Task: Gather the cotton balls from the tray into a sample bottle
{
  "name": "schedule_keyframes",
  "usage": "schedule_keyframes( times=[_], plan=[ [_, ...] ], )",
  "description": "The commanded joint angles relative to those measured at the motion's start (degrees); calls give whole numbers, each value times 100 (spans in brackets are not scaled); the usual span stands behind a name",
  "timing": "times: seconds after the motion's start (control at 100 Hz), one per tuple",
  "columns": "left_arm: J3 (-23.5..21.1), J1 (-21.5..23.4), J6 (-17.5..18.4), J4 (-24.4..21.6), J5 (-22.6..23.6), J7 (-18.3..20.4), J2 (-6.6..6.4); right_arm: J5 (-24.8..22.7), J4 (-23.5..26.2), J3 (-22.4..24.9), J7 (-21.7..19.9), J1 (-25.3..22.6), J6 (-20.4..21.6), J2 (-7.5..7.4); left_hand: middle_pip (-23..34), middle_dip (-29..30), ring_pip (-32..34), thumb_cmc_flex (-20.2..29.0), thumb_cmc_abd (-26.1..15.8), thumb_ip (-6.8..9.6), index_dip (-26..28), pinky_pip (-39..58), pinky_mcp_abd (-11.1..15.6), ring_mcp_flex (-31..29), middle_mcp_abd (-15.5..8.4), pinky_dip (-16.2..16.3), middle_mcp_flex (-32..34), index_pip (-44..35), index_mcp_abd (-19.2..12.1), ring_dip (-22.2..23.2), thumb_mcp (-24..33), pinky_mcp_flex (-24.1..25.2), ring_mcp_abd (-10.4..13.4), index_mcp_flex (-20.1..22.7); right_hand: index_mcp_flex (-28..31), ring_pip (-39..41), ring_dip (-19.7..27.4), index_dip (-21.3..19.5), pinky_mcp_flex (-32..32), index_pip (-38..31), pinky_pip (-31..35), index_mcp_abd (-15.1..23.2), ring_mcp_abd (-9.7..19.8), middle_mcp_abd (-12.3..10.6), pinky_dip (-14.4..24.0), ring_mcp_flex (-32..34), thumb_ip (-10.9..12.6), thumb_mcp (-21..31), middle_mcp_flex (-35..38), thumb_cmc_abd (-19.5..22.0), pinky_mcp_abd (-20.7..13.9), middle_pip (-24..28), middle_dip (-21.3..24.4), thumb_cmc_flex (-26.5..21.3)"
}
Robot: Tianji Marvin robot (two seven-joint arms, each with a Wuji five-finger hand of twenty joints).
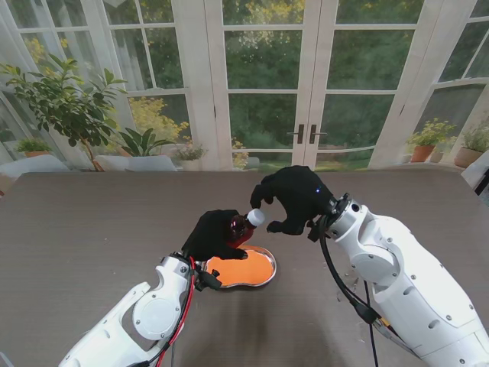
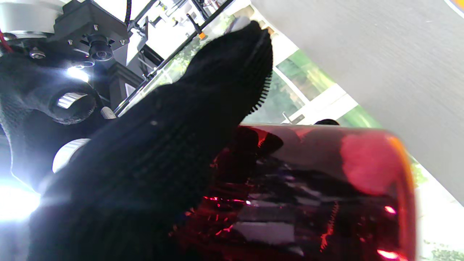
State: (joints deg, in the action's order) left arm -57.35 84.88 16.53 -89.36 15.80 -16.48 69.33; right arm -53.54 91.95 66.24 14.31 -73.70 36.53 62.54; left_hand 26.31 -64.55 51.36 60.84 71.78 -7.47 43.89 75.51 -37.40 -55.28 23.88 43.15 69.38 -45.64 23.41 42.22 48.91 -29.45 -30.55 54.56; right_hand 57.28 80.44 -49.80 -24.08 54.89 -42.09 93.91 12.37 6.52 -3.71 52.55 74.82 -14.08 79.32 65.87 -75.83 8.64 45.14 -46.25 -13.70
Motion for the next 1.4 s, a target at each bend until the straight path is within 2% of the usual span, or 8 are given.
schedule_keyframes(
  times=[0.0,0.1,0.48,0.79,0.95,1.03,1.22,1.39],
  plan=[
    [-2,4,-9,-39,-22,109,24,8,13,-31,-76,-1,3,35,32,-107,127,272,-4635,-1,165,178,126,-195,-32,26,173,-747,-776,21,521,3,-436,441,52,230,-99,-30,102,-73,143,53,183,-82,59,97,-155,476,150,-254,-56,71,22,177],
    [-1,4,-14,-42,-26,115,23,-17,8,-55,-2,12,-17,44,31,-108,127,274,-4632,-1,166,178,126,-197,-31,26,170,-749,-777,21,522,3,-439,441,-272,228,-93,48,101,172,142,-21,208,-90,50,98,-162,468,122,-263,-65,44,18,242],
    [14,-13,0,-26,-33,115,26,93,-20,-127,82,37,0,85,31,-109,126,268,-4625,-5,164,178,126,-197,-35,27,172,-753,-784,21,525,3,-437,442,-338,340,-133,73,149,220,163,6,191,-86,38,96,-152,454,214,-192,-38,49,-1,191],
    [-1,-3,-1,-35,-11,109,23,122,-88,-245,215,68,-60,118,32,-110,127,268,-4621,-6,162,178,126,-203,-38,27,175,-752,-783,21,532,3,-432,441,234,632,-247,57,293,-10,266,58,119,-57,37,91,-77,446,573,118,100,73,-4,-116],
    [3,-6,1,-28,-13,108,24,132,-90,-251,225,64,-72,121,32,-111,126,264,-4619,-8,161,178,126,-194,-38,27,174,-751,-777,21,531,3,-432,442,440,731,-286,28,369,-86,312,19,95,-95,28,88,-72,421,739,167,119,66,-13,-99],
    [7,-6,0,-28,-18,106,25,135,-85,-253,229,60,-94,122,28,-111,125,266,-4623,-8,159,178,126,-194,-31,27,169,-750,-776,21,532,3,-435,442,493,804,-316,436,416,-294,355,21,93,-88,-11,88,-558,386,821,173,140,33,-44,-155],
    [6,-10,10,-23,-15,101,27,127,-64,-258,221,51,-125,120,29,-112,124,270,-4617,-10,157,178,126,-193,-31,27,171,-747,-767,20,528,3,-439,439,665,952,-378,590,496,-541,407,-63,120,-92,-21,87,-790,340,974,82,168,61,-53,-73],
    [8,-20,22,-13,-10,92,29,71,-51,-309,276,57,-204,120,27,-113,127,268,-4618,-11,159,178,126,-196,-34,27,167,-748,-776,21,527,3,-424,439,776,1106,-450,757,595,-995,451,-130,200,-122,-55,85,-1146,287,1166,50,179,81,-76,-80]
  ],
)
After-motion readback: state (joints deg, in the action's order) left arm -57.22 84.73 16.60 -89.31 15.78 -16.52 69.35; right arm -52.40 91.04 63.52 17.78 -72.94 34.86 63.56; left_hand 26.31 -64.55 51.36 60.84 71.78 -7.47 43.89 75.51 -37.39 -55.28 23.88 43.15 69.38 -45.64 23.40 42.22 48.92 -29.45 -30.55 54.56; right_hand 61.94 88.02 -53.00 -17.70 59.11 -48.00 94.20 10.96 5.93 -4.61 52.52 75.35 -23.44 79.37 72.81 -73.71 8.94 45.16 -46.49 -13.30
